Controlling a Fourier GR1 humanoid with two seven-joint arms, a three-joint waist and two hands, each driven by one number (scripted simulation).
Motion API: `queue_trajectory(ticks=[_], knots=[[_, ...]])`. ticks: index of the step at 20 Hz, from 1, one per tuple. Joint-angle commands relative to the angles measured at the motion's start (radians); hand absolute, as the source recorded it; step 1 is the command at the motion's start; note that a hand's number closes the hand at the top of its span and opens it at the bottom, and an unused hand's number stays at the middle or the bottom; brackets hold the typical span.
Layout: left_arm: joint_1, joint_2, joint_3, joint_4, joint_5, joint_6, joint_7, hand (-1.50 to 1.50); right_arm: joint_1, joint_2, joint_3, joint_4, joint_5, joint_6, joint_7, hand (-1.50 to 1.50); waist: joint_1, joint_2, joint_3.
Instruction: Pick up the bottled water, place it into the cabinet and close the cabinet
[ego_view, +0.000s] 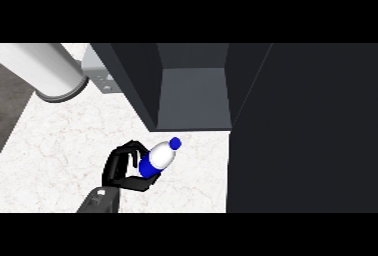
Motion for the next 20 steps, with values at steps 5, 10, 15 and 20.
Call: queue_trajectory(ticks=[5, 10, 15, 20], knots=[[-0.025, -0.024, -0.273, -0.19, 0.246, 0.08, 0.201, 1.5, 0.011, -0.03, -0.034, -0.114, -0.06, 0.003, 0.055, -1.5, 0.001, 0.0, -0.002], [-0.063, -0.025, -0.408, -0.335, 0.323, 0.258, 0.388, 1.5, -0.015, 0.005, -0.003, -0.081, -0.022, -0.032, 0.062, -1.5, 0.004, 0.003, -0.002], [-0.144, -0.025, -0.511, -0.38, 0.423, 0.382, 0.48, 1.5, 0.047, -0.048, -0.077, -0.16, -0.102, 0.003, 0.056, -1.5, -0.01, 0.006, -0.003], [-0.329, -0.025, -0.545, -0.315, 0.484, 0.55, 0.558, 1.5, 0.055, -0.042, -0.129, -0.073, -0.104, 0.032, -0.046, -1.5, -0.031, 0.007, -0.002]])
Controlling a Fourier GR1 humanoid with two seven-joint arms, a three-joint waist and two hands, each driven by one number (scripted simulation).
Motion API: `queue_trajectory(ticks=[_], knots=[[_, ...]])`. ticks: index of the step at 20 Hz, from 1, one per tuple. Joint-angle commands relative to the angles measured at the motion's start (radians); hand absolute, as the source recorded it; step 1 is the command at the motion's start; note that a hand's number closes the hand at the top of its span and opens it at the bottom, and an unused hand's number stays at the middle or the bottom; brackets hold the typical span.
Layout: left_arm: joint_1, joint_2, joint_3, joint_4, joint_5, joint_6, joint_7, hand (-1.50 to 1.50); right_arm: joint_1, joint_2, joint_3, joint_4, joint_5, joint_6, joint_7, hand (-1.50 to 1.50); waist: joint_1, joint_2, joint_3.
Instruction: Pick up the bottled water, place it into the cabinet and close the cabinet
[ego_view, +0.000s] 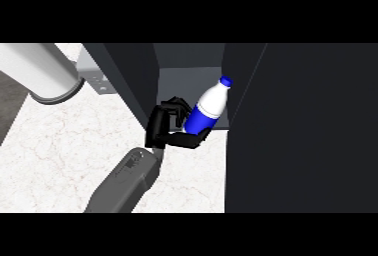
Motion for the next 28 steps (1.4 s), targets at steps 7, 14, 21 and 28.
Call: queue_trajectory(ticks=[7, 14, 21, 28], knots=[[-0.286, 0.0, 0.035, 0.231, 0.14, 0.088, 0.105, 1.5, 0.016, -0.018, -0.07, -0.056, -0.128, 0.048, -0.002, -1.5, -0.022, 0.012, 0.0], [-0.391, 0.0, 0.097, 0.426, 0.12, 0.205, 0.063, 1.5, 0.03, -0.018, -0.113, -0.048, -0.15, 0.075, -0.026, -1.5, -0.027, 0.017, 0.0], [-0.511, 0.009, 0.007, 0.61, -0.011, 0.426, 0.096, -1.5, 0.007, -0.011, -0.103, -0.06, -0.127, 0.077, -0.007, -1.5, -0.027, 0.023, 0.0], [-0.543, 0.041, 0.055, 0.699, -0.005, 0.436, 0.04, -1.5, 0.053, -0.026, -0.133, -0.048, -0.124, 0.128, -0.065, -1.5, -0.046, 0.024, -0.001]])
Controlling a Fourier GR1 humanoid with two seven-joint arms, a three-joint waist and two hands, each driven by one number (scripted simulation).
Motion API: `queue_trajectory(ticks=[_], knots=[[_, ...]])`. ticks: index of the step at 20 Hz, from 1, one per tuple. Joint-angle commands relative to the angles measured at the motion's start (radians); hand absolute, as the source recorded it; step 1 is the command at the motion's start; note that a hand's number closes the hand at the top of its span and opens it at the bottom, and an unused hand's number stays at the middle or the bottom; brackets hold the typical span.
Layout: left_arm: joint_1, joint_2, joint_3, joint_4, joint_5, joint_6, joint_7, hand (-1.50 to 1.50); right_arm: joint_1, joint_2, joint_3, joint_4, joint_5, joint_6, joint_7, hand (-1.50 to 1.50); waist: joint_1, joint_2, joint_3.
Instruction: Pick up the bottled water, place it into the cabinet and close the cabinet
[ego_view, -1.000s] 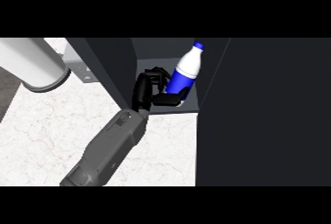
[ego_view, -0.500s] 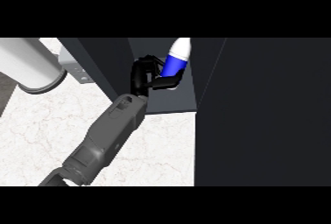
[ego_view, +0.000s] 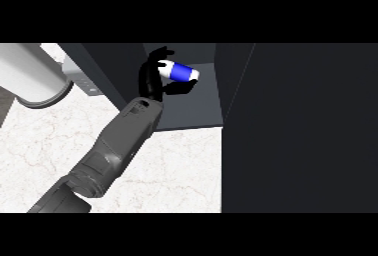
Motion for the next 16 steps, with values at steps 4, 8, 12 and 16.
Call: queue_trajectory(ticks=[4, 8, 12, 16], knots=[[-0.046, 0.026, 0.055, -0.009, 0.022, -0.086, -0.099, -1.5, 0.039, -0.003, -0.005, -0.061, -0.068, 0.027, 0.006, -1.5, -0.006, 0.001, -0.002], [0.005, -0.002, 0.178, -0.159, 0.127, -0.152, -0.286, 1.5, 0.033, -0.002, -0.005, -0.059, -0.064, 0.029, 0.006, -1.5, 0.014, -0.001, -0.004], [0.006, -0.02, 0.183, -0.198, 0.165, -0.349, -0.295, 1.5, 0.023, 0.012, 0.014, -0.078, -0.067, 0.018, 0.029, -1.5, 0.027, -0.009, -0.002], [-0.023, -0.02, 0.161, -0.176, 0.197, -0.346, -0.291, 1.5, 0.012, -0.012, -0.008, -0.114, -0.098, 0.027, 0.083, -1.5, 0.019, -0.01, -0.001]])
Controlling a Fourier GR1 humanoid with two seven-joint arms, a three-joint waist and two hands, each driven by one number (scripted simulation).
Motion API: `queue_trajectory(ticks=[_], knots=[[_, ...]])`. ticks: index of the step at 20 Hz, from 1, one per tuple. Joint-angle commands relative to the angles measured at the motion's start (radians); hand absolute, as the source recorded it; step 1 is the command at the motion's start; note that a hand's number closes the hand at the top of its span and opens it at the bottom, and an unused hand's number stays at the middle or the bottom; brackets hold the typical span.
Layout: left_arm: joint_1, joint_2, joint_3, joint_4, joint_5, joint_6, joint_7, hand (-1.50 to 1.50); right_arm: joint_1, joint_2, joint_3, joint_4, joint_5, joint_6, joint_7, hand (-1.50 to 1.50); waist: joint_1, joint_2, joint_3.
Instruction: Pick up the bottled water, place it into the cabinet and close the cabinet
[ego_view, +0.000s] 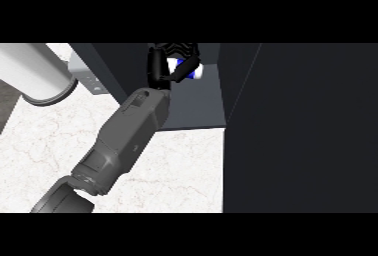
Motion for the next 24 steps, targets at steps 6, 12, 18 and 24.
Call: queue_trajectory(ticks=[6, 12, 18, 24], knots=[[0.102, -0.004, -0.121, -0.163, 0.102, -0.1, 0.024, 1.5, 0.024, 0.016, 0.019, -0.124, -0.039, -0.019, 0.075, -1.5, 0.024, -0.017, 0.001], [0.3, -0.004, -0.245, -0.381, 0.195, -0.285, 0.073, -1.5, 0.091, 0.006, 0.081, -0.173, 0.037, -0.016, 0.068, -1.5, 0.041, -0.032, -0.001], [0.545, -0.004, -0.453, -0.635, 0.248, -0.269, 0.075, -1.5, 0.106, 0.022, 0.125, -0.208, 0.051, -0.052, 0.09, -1.5, 0.058, -0.03, -0.001], [0.773, 0.069, -0.508, -0.934, 0.179, -0.114, 0.107, -1.5, 0.11, 0.02, 0.103, -0.167, 0.087, -0.069, 0.037, -1.5, 0.085, -0.035, 0.002]])
